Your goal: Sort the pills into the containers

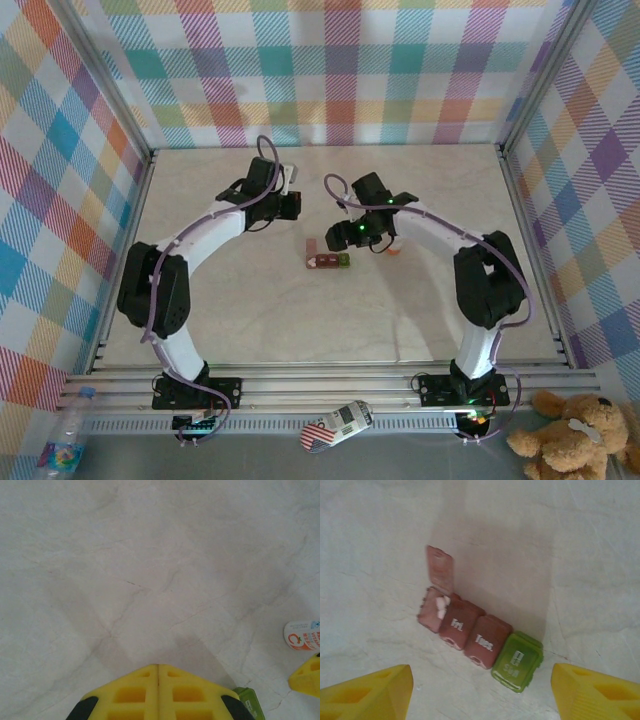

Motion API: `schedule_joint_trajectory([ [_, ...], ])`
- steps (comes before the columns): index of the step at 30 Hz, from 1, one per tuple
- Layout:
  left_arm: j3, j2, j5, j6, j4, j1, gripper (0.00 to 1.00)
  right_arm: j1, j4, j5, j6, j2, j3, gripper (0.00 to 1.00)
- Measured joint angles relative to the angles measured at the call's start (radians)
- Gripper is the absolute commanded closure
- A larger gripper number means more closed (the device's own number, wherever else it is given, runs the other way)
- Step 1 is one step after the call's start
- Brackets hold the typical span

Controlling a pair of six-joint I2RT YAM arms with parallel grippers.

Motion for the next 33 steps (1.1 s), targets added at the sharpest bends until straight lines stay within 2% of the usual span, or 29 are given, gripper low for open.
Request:
schedule_joint_trajectory([
  [10,0.056,0.099,0.011,0.0,-0.1,0.0,1.0,0.01,-0.026,0.076,0.026,0.082,0.008,0.28],
  [33,0.084,0.169,0.015,-0.001,-0.123,0.0,1.0,0.031,-0.034,0.111,0.037,0.159,0.025,0.3],
])
